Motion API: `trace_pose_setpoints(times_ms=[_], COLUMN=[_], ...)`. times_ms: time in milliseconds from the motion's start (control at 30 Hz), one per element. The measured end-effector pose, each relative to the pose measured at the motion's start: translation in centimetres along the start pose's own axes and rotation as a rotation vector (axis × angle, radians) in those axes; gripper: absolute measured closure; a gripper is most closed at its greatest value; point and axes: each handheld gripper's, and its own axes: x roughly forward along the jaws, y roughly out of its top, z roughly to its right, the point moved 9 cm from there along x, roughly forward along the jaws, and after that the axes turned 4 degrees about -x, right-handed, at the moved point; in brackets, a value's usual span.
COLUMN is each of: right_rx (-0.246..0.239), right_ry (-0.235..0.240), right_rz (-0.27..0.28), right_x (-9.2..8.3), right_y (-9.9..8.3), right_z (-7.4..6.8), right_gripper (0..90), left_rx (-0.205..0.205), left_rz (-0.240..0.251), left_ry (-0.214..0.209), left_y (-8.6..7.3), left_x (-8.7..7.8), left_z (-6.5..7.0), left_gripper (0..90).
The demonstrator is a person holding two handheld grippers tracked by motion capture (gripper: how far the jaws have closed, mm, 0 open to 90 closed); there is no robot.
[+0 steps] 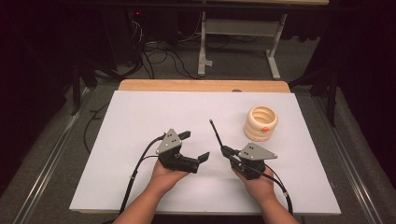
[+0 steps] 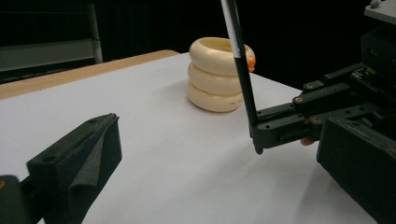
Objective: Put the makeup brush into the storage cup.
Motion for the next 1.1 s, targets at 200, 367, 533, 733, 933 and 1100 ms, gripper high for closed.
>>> trace_pose_setpoints(times_ms=[200,367,533,733,933,1100], right_rx=[-0.011,-0.006,-0.016,-0.031,-0.043,-0.045], right_ry=[0.006,0.014,0.051,0.074,0.078,0.086], right_rz=[0.011,0.025,0.036,0.045,0.036,0.035], right_x=[-0.2,-0.3,0.0,0.2,0.3,0.6], right_y=[0.1,0.3,0.5,0.8,0.6,0.6], right_z=[-0.6,-1.2,-2.5,-3.6,-3.7,-3.9], right_gripper=[86.7,86.7,86.7,86.7,86.7,86.7], left_rx=[-0.016,-0.022,-0.033,-0.034,-0.058,-0.075], left_rz=[0.023,0.027,0.034,0.043,0.056,0.089], left_ry=[-0.015,-0.015,-0.020,-0.023,-0.031,-0.058], left_y=[0.5,0.6,0.8,0.9,1.1,1.3], left_x=[-0.3,-0.6,-0.8,-0.8,-1.1,-1.4], left_z=[0.3,0.3,0.3,0.3,-0.1,-0.1], left_gripper=[1.7,1.9,2.2,4.9,11.5,24.3])
